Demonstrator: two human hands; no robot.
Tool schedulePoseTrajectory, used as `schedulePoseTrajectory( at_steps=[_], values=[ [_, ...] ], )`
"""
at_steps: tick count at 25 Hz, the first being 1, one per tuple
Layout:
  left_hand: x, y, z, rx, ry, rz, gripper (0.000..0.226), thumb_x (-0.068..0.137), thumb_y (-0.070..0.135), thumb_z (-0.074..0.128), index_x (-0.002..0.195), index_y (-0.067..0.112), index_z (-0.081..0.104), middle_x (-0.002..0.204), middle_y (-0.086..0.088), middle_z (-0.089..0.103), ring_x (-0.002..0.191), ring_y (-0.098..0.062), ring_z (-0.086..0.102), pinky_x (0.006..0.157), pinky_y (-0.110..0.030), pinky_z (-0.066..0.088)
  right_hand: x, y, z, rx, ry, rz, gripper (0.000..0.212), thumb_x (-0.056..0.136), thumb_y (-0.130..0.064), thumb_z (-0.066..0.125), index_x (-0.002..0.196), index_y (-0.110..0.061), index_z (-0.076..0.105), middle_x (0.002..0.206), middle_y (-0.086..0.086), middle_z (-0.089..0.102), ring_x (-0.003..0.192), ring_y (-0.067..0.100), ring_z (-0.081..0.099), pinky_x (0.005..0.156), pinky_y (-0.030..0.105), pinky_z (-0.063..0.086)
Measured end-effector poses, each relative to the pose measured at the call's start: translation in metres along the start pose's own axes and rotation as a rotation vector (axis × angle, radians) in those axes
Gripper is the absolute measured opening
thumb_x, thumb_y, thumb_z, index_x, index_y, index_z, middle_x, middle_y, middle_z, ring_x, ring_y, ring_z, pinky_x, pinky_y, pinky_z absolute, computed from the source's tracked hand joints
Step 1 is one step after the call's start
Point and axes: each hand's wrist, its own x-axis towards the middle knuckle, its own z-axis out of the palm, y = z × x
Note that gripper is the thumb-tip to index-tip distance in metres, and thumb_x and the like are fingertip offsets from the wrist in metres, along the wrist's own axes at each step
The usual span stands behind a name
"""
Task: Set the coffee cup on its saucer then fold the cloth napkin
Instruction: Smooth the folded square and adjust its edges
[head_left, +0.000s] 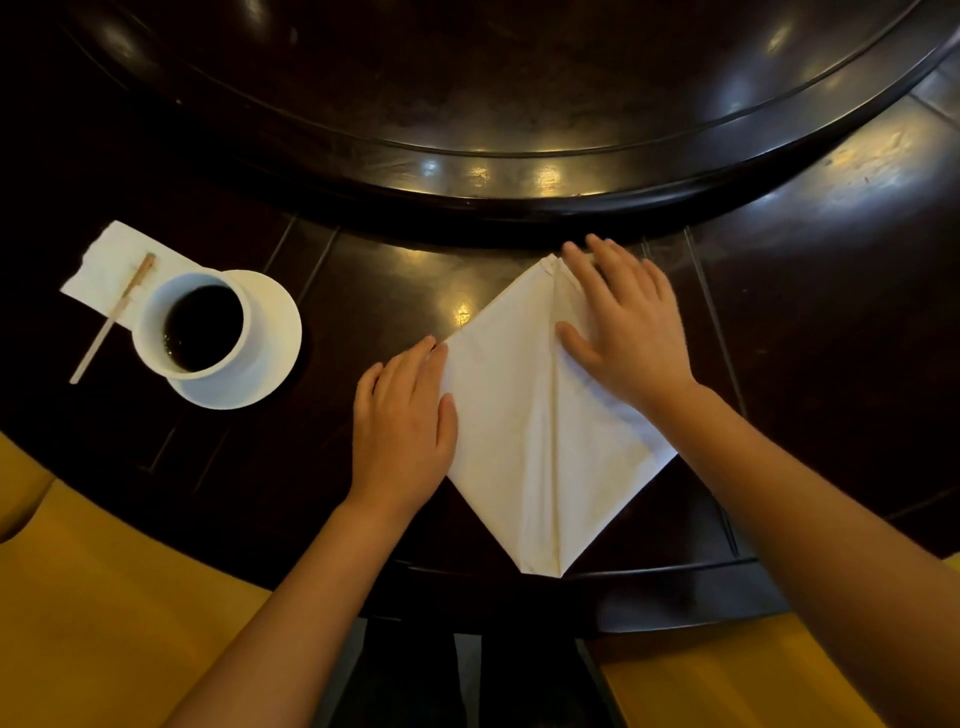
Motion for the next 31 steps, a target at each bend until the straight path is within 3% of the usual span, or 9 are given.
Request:
schedulePoseTrajectory(
  at_steps=[2,4,8,13,18,20,24,27,31],
  values=[
    [0.024,0.011,-0.003,0.029,0.011,-0.010,0.052,0.087,0.022,0.055,0.135,0.007,0.042,0.131,-0.015,0.051,0.117,-0.030,0.049,0.097,-0.044,0.038,-0.013,-0.001,-0.009,0.017,0.096,0.179,0.068,0.083,-0.038,0.062,0.141,-0.017,0.031,0.135,0.016,0.046,0.124,0.032,0.041,0.101,0.048,0.034],
    [0.044,0.022,-0.004,0.094,-0.046,-0.050,0.053,0.089,0.029,0.054,0.136,0.010,0.040,0.128,-0.013,0.050,0.114,-0.028,0.047,0.092,-0.040,0.040,-0.023,-0.002,-0.015,0.002,0.055,0.298,0.061,0.081,-0.034,0.067,0.133,-0.013,0.042,0.124,0.017,0.052,0.111,0.032,0.048,0.086,0.043,0.043],
    [0.062,0.035,-0.005,0.101,-0.051,-0.117,0.036,0.090,0.029,0.052,0.121,0.011,0.051,0.114,-0.009,0.054,0.101,-0.023,0.050,0.082,-0.034,0.041,-0.028,-0.006,-0.019,0.030,-0.066,0.403,0.042,0.084,-0.030,0.065,0.119,-0.011,0.053,0.110,0.012,0.058,0.094,0.025,0.055,0.064,0.029,0.043],
    [0.068,0.038,-0.010,-0.080,-0.103,-0.218,0.017,0.089,0.020,0.054,0.103,0.010,0.057,0.107,-0.008,0.055,0.099,-0.023,0.049,0.082,-0.035,0.043,-0.021,-0.007,-0.022,0.156,-0.114,0.489,0.021,0.083,-0.024,0.066,0.098,-0.011,0.060,0.093,0.004,0.056,0.079,0.017,0.049,0.073,0.034,0.047],
    [0.066,0.036,-0.014,-0.176,-0.142,-0.173,0.004,0.091,0.014,0.052,0.092,0.012,0.056,0.100,-0.005,0.054,0.088,-0.018,0.050,0.064,-0.025,0.039,-0.025,-0.007,-0.019,0.305,-0.140,0.491,0.015,0.083,-0.020,0.065,0.086,-0.017,0.050,0.078,-0.002,0.052,0.060,0.009,0.048,0.053,0.020,0.037],
    [0.066,0.034,-0.017,-0.271,-0.191,-0.201,0.002,0.091,0.014,0.052,0.089,0.014,0.053,0.089,-0.003,0.059,0.073,-0.016,0.054,0.056,-0.025,0.043,-0.027,-0.006,-0.019,0.400,-0.161,0.522,0.021,0.082,-0.017,0.066,0.095,-0.016,0.050,0.082,-0.003,0.054,0.063,0.011,0.053,0.056,0.021,0.042],
    [0.067,0.026,-0.026,-0.406,-0.250,-0.245,0.012,0.088,0.012,0.055,0.099,0.015,0.059,0.084,0.004,0.060,0.073,-0.008,0.055,0.060,-0.021,0.045,-0.028,-0.003,-0.028,0.501,-0.190,0.532,0.020,0.081,-0.015,0.067,0.100,-0.012,0.060,0.087,-0.001,0.059,0.077,0.015,0.058,0.071,0.028,0.050],
    [0.071,0.027,-0.046,-0.480,-0.150,-0.189,0.011,0.087,0.010,0.058,0.089,0.019,0.063,0.080,0.008,0.060,0.073,-0.007,0.055,0.056,-0.009,0.039,-0.023,-0.004,-0.053,0.591,-0.073,0.501,0.009,0.082,-0.014,0.065,0.090,-0.010,0.063,0.079,0.000,0.063,0.072,0.014,0.058,0.068,0.028,0.051],
    [0.076,0.043,-0.102,-0.554,0.234,0.085,0.010,0.082,0.003,0.060,0.085,0.012,0.062,0.082,0.007,0.057,0.078,-0.006,0.053,0.066,-0.006,0.037,-0.016,-0.016,-0.116,0.668,0.285,0.339,0.012,0.078,-0.007,0.064,0.081,-0.019,0.060,0.076,-0.005,0.061,0.074,0.010,0.055,0.068,0.022,0.042]
  ],
)
